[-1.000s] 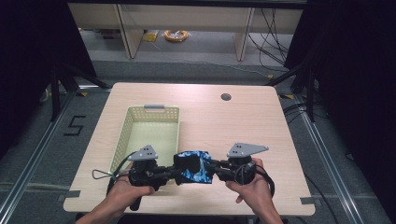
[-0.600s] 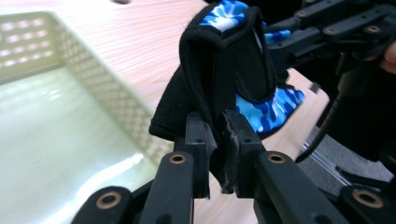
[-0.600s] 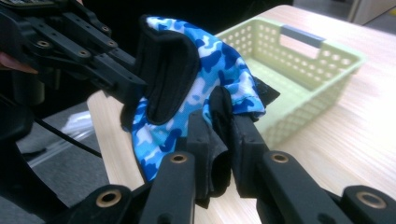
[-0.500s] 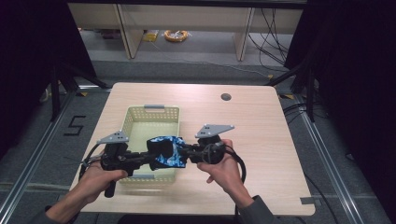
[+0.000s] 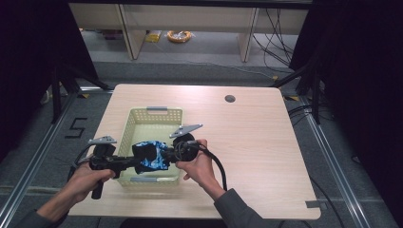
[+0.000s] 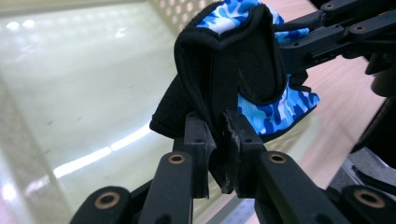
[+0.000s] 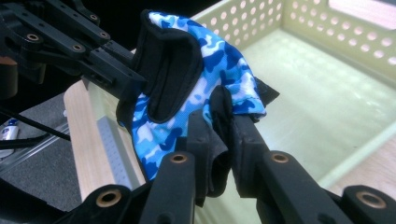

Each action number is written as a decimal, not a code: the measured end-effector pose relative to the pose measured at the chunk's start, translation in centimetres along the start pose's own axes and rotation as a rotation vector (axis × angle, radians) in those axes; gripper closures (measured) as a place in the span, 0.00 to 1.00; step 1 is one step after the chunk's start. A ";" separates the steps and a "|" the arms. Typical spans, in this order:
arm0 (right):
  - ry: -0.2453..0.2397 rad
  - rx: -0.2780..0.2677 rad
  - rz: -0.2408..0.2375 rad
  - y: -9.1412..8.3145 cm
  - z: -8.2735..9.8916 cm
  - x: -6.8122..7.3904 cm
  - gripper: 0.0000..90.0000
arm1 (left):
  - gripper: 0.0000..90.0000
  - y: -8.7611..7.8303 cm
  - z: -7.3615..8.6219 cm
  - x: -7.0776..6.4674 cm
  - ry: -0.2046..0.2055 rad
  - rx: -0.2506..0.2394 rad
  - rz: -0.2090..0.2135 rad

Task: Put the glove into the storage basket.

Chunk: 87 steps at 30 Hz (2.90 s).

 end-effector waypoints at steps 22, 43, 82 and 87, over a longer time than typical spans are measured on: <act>0.022 0.093 0.034 3.6 1.8 0.6 0.89 | 0.88 1.3 1.5 2.2 -0.008 0.130 -0.047; 0.004 0.162 0.054 4.0 2.9 0.7 0.87 | 0.53 0.1 0.3 2.5 0.022 0.141 -0.117; -0.054 -0.040 0.111 -4.5 3.2 -2.4 0.45 | 0.18 0.7 -0.2 -4.3 -0.019 -0.018 0.041; -0.037 -0.062 0.124 -5.9 4.2 -2.7 0.45 | 0.18 1.2 0.3 -6.2 0.035 -0.025 0.052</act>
Point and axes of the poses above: each handheld gripper's, and its own axes: y roughly forward along the jaws, z roughly out of its underside, x roughly to its left, the point moved 5 cm from there along y, roughly forward along the jaws, and after that the axes turned 4 degrees about z, right-handed, at the moved point
